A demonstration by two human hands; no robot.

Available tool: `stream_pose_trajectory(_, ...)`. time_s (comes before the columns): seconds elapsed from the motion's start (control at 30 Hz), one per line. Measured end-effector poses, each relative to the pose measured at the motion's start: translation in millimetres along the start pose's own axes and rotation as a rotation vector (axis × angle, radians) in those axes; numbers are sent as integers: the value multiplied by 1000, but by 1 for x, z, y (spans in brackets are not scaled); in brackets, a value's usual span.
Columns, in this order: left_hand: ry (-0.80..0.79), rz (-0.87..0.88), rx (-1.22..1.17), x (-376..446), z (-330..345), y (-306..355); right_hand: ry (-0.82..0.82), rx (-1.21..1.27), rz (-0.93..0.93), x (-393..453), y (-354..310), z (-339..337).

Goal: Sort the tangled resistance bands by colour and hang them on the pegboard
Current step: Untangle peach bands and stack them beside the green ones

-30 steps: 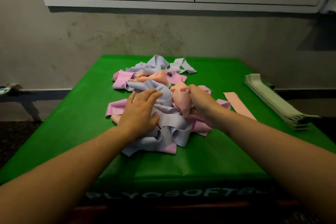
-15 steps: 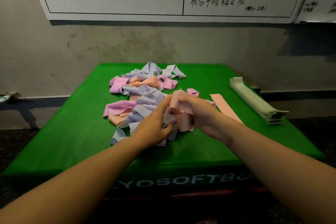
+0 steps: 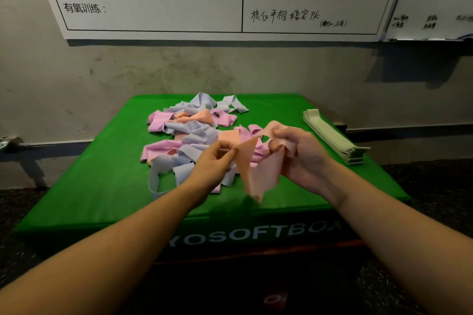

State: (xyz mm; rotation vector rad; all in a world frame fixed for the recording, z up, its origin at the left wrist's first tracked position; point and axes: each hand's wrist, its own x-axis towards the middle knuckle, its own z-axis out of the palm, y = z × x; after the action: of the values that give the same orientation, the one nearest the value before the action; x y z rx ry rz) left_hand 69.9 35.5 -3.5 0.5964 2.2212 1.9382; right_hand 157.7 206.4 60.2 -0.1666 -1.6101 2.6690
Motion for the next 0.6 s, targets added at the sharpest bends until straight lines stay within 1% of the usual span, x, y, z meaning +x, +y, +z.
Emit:
stream_pose_trajectory(0.07,-46,-66,-87,-9,2,7,-35,27,23,-14,-4,1)
stream_pose_trajectory(0.1,-61,-82,-123,-13,4,12,-51,-3,31,-21,-5,2)
stream_pose_trajectory(0.13,-66,-95,-158,-18,5,17,-46,-56,42,-26,-5,1)
stream_pose_trajectory(0.23,-58,-113,-222,-29,9,31,41,-228,71,-37,-1,-4)
stream_pose_trajectory(0.33,-73,-127,-287,-42,11,44,53,-359,107,-48,1,-14)
stream_pose_trajectory(0.43,-98,-146,-345,-56,11,60,51,-373,93,-63,1,-17)
stream_pose_trajectory(0.47,-115,-138,-322,-61,10,64,41,-358,83,-68,0,-16)
stream_pose_trajectory(0.6,-149,-35,-75,-75,3,74,0,-355,37,-84,-6,-14)
